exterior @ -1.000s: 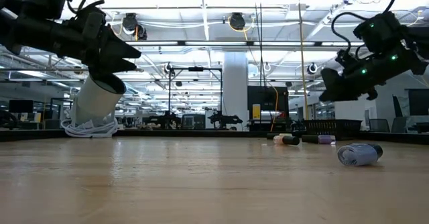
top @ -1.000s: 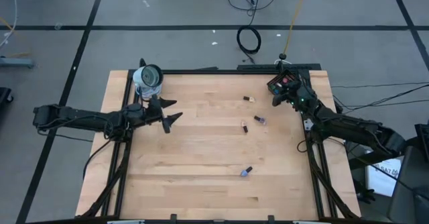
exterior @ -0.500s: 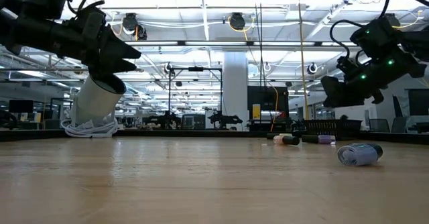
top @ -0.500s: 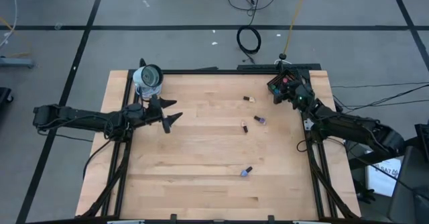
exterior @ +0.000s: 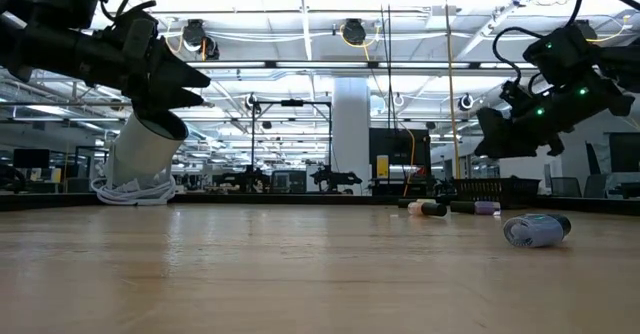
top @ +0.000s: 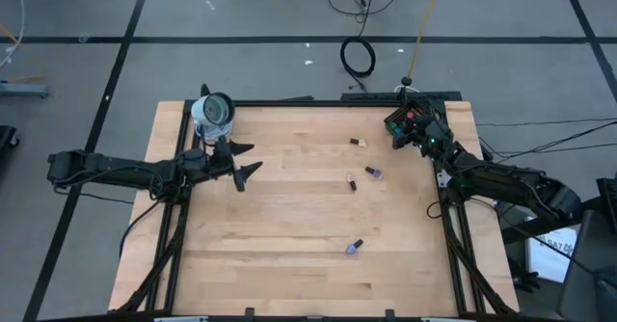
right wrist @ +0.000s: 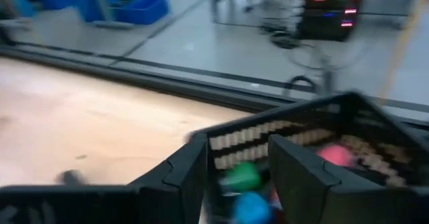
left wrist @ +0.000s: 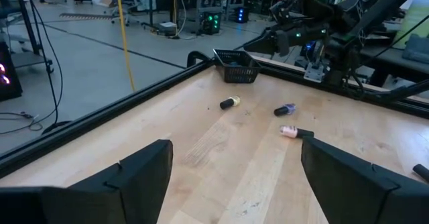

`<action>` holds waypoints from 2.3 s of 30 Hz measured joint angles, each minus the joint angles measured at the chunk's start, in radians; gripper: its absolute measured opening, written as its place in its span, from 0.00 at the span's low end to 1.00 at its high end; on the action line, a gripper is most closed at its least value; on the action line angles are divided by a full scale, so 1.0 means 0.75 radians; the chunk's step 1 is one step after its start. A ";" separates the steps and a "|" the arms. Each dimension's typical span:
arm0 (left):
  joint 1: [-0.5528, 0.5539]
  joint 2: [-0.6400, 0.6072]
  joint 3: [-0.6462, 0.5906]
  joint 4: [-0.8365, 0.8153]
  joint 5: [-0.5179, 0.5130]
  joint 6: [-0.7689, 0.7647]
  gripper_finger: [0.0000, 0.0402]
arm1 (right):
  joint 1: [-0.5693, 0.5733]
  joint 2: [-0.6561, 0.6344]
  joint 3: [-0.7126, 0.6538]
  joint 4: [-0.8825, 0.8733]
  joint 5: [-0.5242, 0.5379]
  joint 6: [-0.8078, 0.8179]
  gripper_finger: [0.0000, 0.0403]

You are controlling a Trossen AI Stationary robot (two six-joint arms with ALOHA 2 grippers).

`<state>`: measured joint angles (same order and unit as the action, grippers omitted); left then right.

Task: Pick & Place Nail Polish
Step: Put the light blue nail polish into the black bin

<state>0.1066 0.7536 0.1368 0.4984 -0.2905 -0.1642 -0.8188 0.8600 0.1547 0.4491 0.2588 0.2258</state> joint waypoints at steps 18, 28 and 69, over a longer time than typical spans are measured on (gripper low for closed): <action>-0.001 0.000 0.000 0.001 0.003 -0.078 0.81 | 0.270 0.000 0.001 0.029 -0.853 -0.216 0.39; -0.001 0.001 0.001 -0.001 0.004 -0.069 0.79 | 0.650 0.000 0.001 -0.087 -0.400 -0.293 0.57; -0.001 0.001 0.001 -0.031 0.003 -0.208 0.78 | 1.759 0.900 0.453 -0.019 -0.206 -0.178 0.53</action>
<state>0.1062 0.7544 0.1375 0.4752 -0.2886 -0.3205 0.5007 1.5347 0.4946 0.4346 0.1044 0.0926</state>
